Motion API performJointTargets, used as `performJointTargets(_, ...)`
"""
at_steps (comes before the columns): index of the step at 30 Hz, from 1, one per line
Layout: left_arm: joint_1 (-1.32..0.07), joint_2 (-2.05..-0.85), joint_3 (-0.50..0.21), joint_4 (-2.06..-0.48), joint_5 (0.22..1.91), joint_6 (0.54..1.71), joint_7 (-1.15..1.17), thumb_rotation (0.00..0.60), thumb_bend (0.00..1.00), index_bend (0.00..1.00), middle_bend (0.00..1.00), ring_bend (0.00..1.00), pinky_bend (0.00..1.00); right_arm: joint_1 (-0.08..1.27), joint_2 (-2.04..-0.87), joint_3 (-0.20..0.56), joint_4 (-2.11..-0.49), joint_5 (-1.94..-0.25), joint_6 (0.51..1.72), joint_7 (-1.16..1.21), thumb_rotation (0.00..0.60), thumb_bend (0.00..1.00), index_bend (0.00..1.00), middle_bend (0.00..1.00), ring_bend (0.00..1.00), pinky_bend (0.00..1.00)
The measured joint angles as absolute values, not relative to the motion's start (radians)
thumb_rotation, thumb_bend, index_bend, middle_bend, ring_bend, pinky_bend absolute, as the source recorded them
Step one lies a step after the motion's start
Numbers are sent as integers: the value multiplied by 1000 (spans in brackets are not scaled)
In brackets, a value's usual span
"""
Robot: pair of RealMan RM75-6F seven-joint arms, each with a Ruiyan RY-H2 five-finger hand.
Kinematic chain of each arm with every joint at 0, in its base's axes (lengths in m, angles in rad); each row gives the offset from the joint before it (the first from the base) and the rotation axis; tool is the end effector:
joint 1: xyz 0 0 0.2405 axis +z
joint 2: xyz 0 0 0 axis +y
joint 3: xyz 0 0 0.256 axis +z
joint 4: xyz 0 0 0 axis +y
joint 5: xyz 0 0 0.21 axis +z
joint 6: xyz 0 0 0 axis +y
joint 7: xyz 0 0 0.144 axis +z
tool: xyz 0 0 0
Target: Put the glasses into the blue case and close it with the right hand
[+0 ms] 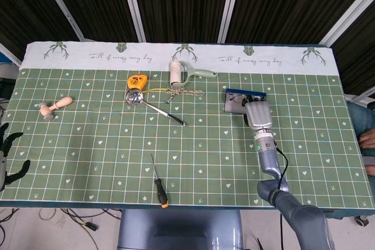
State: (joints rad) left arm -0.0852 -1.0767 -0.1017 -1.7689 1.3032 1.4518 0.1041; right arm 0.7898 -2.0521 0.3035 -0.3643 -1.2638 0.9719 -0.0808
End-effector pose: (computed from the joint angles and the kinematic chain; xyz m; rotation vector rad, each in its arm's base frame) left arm -0.3058 0.1872 0.1691 -1.2283 -0.9949 -0.8311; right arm -0.2350 -0.4206 -0.0392 1.5122 -0.7221 0.7669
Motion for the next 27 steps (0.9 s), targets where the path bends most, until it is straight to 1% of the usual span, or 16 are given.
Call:
performJointTargets(8,-85,-1076,-101,-1769,1304,1452,105,600,312,205,0,0,0,786,-2041,302,-381,-1263,982,-89,600,487,523,292,390,425)
performJointTargets(17,-85,-1077,-101,-1767,1304,1452,105,600,312,205,0,0,0,776,-2028,298,-405,-1257,964,-90,600,491,544,290,387,423)
performJointTargets(19,-84,-1077,-101,-1767,1304,1453,105,600,312,205,0,0,0,775,-2025,298,-411,-1256,962,-90,600,491,563,290,387,423)
performJointTargets(23,-85,-1077,-101,-1769,1304,1453,106,600,312,205,0,0,0,772,-2022,299,-422,-1252,961,-91,600,493,637,294,388,423)
performJointTargets(27,-84,-1077,-101,-1769,1305,1453,104,600,312,205,0,0,0,771,-2022,307,-430,-1242,958,-89,600,529,686,299,388,423)
